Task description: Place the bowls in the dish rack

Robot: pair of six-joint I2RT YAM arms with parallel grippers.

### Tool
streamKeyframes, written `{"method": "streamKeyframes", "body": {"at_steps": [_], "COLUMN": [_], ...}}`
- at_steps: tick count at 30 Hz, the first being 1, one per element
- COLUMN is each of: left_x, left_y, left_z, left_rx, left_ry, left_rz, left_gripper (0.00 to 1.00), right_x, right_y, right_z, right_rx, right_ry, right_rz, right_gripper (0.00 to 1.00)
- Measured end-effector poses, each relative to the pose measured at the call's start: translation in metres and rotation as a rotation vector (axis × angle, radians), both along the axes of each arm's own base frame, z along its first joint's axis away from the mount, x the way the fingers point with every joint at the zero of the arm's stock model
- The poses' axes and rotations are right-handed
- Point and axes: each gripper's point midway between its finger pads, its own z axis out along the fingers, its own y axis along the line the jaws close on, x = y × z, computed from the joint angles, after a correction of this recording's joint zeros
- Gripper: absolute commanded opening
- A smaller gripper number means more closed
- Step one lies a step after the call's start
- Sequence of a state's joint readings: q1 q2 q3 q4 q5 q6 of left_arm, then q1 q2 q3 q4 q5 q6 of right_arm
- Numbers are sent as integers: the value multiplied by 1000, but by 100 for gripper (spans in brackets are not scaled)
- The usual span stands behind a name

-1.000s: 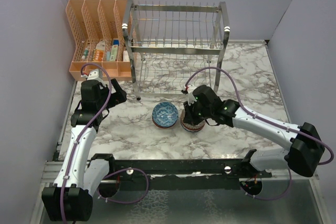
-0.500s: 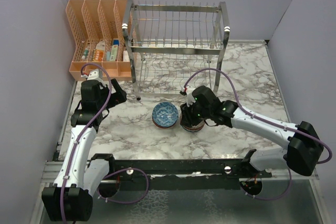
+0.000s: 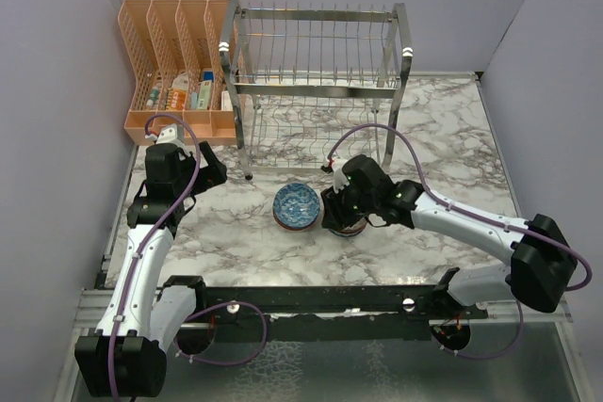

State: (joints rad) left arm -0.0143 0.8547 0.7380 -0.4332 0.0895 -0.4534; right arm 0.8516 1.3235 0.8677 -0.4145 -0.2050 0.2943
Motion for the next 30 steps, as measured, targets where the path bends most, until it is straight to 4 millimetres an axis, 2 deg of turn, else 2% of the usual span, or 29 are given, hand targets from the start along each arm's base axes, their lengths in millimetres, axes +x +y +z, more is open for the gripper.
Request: {"method": "streamKeyframes", "body": {"at_steps": [10, 18, 23, 26, 30], "left_x": [0, 0, 0, 0, 0], "left_y": [0, 1, 1, 1, 1], "left_z": [-1, -1, -1, -1, -1], "left_rx": [1, 2, 2, 2, 2], "left_ry": [3, 3, 3, 3, 3], "left_rz": [1, 3, 4, 4, 4], "left_gripper": [99, 99, 99, 99, 99], "right_x": [4, 4, 4, 4, 8], "right_y": [-4, -4, -4, -4, -5], "right_z": [-10, -15, -16, -16, -8], "right_rx": [-37, -50, -51, -52, -44], "right_ry": [1, 11, 10, 10, -13], "right_rz": [-23, -24, -23, -23, -35], "right_gripper": [38, 29, 17, 2, 1]}}
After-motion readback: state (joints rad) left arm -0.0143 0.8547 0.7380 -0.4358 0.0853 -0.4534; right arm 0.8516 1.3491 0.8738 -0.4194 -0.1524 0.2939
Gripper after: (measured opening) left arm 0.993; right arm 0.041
